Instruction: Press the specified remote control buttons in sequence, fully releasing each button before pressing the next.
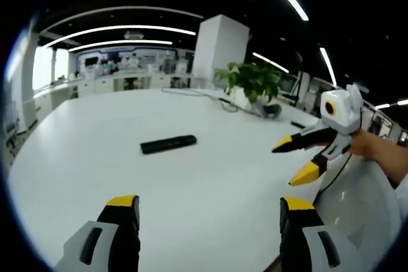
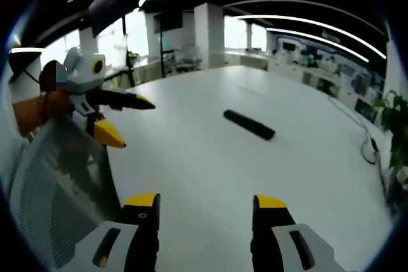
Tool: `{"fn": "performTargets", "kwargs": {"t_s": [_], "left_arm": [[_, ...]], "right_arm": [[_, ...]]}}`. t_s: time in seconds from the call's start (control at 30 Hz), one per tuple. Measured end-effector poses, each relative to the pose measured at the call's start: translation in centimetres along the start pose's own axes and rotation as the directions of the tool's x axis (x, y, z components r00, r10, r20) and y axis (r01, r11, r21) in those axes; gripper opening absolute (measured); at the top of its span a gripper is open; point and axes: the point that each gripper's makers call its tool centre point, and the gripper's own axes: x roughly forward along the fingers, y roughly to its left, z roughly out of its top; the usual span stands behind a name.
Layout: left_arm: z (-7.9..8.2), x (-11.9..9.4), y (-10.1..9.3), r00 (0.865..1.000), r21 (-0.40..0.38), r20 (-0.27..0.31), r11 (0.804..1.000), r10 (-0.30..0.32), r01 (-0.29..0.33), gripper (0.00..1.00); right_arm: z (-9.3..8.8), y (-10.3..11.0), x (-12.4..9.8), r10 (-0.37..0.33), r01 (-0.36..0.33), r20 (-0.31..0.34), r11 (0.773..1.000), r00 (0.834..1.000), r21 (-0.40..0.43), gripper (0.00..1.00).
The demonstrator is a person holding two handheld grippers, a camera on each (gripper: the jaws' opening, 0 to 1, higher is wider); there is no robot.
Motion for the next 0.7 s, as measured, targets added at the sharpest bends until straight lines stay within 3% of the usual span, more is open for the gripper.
{"fn": "performTargets", "kwargs": {"t_s": [0.7], "left_arm": [[-0.47,0.12,0.11,1.0,0.001,-0.027,1.0,0.007,-0.007,0.95]], "right_arm": [[-0.16,-0.1,0.15,0.005,-0.005,-0.008,1.0,1.0,0.006,0.55]]}}
